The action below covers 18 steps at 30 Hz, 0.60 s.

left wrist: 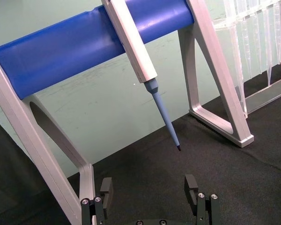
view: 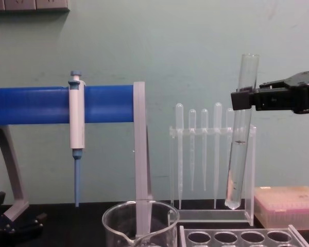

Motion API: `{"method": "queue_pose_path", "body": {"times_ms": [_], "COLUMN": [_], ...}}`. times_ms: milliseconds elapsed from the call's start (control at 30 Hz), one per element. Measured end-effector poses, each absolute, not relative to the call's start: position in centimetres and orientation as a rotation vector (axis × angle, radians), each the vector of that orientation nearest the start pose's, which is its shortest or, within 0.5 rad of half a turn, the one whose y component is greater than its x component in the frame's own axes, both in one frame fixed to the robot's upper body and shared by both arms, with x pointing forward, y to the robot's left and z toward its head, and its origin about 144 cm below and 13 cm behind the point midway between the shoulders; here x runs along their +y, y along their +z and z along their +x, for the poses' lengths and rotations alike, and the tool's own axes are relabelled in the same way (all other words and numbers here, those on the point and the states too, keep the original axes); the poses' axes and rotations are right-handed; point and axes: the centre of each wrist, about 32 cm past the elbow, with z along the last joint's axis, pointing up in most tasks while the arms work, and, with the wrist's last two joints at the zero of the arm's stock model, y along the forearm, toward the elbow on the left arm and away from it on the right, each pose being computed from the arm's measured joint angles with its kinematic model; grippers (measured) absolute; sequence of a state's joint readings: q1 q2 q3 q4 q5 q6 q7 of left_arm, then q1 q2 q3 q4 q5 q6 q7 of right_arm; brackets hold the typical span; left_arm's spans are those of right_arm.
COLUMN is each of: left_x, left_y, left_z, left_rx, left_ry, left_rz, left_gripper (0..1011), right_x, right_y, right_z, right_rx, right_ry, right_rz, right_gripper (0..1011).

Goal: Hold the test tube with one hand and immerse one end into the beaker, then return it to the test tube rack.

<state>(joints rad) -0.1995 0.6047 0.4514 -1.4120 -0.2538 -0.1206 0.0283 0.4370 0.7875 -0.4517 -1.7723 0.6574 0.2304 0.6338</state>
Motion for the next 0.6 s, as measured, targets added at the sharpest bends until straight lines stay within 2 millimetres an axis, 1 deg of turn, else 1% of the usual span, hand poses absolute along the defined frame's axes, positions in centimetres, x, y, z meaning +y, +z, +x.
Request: {"method": "queue_pose_path", "body": {"times_ms": [600], "left_x": [30.97], "left_y": [113.98], "left_z": [48.86], "left_rx": [-0.285], "left_ry": [1.248], "left_rz": [0.304], "left_gripper": [1000], "right_x": [-29.47], "right_y": [132.16], "right_z": [50.83], "right_rx": [-0.153], "right_ry": [-0.517], "right_rz": [-0.182], "right_gripper": [241]}}
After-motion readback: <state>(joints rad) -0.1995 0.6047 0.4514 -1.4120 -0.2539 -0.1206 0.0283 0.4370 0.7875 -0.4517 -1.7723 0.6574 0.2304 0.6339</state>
